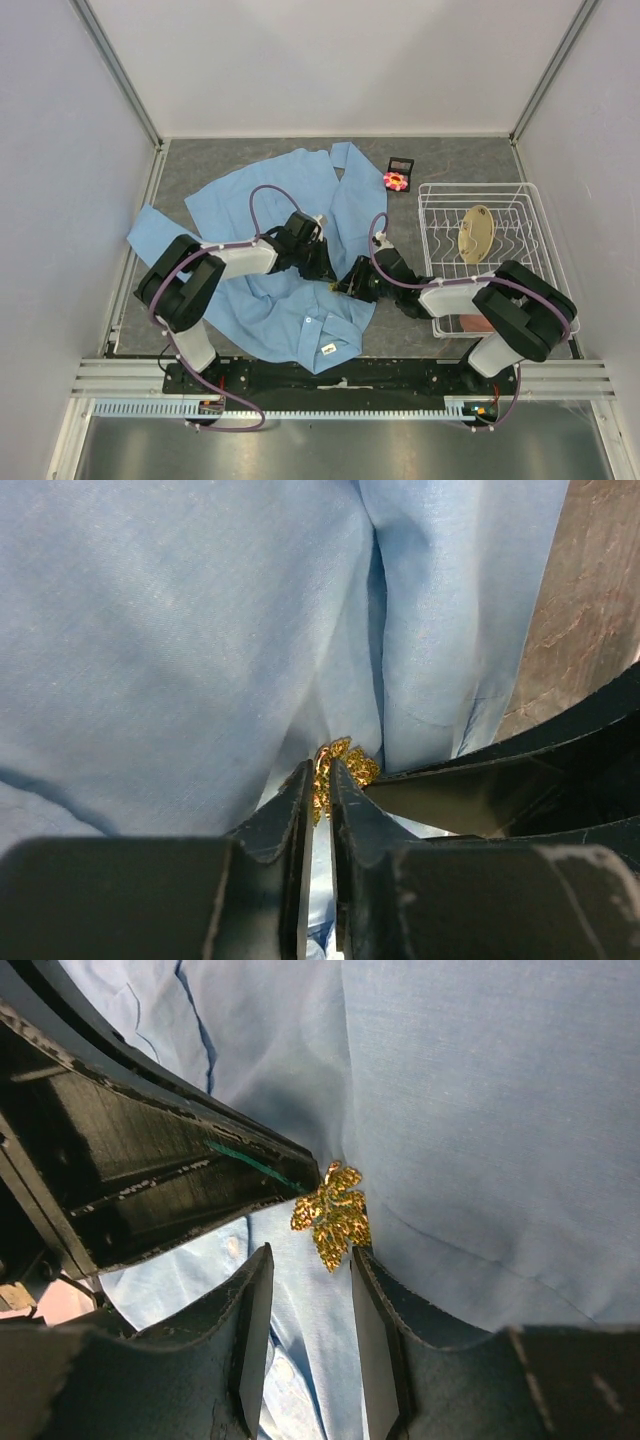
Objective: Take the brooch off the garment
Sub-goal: Remove the brooch from the clothes.
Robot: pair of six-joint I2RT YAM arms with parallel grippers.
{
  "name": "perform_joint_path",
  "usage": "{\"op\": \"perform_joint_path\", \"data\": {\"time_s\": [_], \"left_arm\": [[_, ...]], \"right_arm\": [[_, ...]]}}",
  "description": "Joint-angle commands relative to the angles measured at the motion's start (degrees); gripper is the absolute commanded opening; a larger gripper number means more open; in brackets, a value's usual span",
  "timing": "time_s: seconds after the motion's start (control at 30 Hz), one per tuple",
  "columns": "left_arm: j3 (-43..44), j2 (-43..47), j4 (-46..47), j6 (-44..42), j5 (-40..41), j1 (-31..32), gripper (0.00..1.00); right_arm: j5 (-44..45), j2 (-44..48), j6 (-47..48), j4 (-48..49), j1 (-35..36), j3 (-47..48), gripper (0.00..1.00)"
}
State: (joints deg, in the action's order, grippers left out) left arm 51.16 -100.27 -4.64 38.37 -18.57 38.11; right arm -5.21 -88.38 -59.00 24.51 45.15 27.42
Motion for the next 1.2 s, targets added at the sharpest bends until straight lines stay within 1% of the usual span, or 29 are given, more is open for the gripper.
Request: {"op": "perform_joint_path", "data": {"time_s": [0.0, 0.03, 0.1, 0.2, 0.3, 0.37, 0.4, 0.43, 0.57, 0.63, 0.67, 0.7, 0.87, 0.93, 1.07, 1.17], "left_arm": [[-0.4, -0.1, 1.4, 0.6, 0.5, 0.2, 0.15], [-1.0, -0.2, 1.4, 0.6, 0.1, 0.1, 0.15], [-1.5, 0.5, 1.0, 0.9, -0.3, 0.2, 0.13], [-2.3, 2.1, 0.4, 0.6, -0.9, 0.2, 0.13], [-1.2, 3.0, -1.9, -1.1, -1.0, 0.2, 0.13], [0.4, 3.3, -3.4, -2.2, -1.6, 0.1, 0.15], [0.9, 3.8, -4.5, -2.5, -1.9, 0.0, 0.16], [1.8, 3.9, -5.0, -3.2, -1.9, -0.1, 0.23], [4.9, 4.3, -8.9, -5.7, -3.2, -0.5, 0.34], [6.8, 4.1, -11.4, -7.6, -4.2, -0.6, 0.39], [7.3, 4.2, -12.4, -8.0, -4.3, -0.8, 0.4], [7.9, 4.3, -13.0, -8.5, -4.7, -0.8, 0.41], [7.5, 5.6, -13.3, -11.0, -6.9, -1.6, 0.51], [6.0, 6.5, -11.8, -12.0, -7.8, -1.6, 0.51], [4.4, 10.0, -10.4, -12.3, -5.1, -1.5, 0.5], [2.1, 12.8, -8.2, -12.4, -1.3, -1.5, 0.44]], "right_arm": [[-1.1, -1.4, -1.6, 7.1, -0.1, -0.1, 0.44], [-1.5, -1.5, -2.1, 9.3, -0.1, 0.0, 0.44], [-1.6, -1.4, -2.7, 10.6, -0.2, 0.2, 0.44], [-2.1, -1.0, -3.0, 11.6, -0.7, 0.9, 0.44], [-4.1, -1.3, -4.4, 14.5, -1.5, 0.7, 0.44], [-4.7, -1.5, -6.9, 16.6, -1.8, 0.0, 0.44], [-4.8, -1.5, -7.4, 17.1, -2.1, -0.2, 0.44], [-4.9, -2.0, -7.8, 16.9, -2.2, -0.1, 0.44], [-5.8, -3.8, -12.8, 17.9, -4.1, -0.8, 0.44], [-8.1, -6.4, -15.0, 22.3, -4.8, -1.1, 0.44], [-8.9, -7.3, -17.9, 24.2, -5.6, -1.4, 0.44], [-9.5, -9.2, -19.0, 27.8, -5.9, -1.8, 0.43], [-12.8, -14.2, -24.6, 34.4, -7.1, -1.8, 0.39], [-13.2, -15.2, -26.3, 37.5, -7.3, -2.0, 0.38], [-12.9, -15.1, -26.9, 37.5, -7.8, -1.5, 0.38], [-12.8, -15.3, -27.1, 36.7, -8.0, -0.4, 0.37]]}}
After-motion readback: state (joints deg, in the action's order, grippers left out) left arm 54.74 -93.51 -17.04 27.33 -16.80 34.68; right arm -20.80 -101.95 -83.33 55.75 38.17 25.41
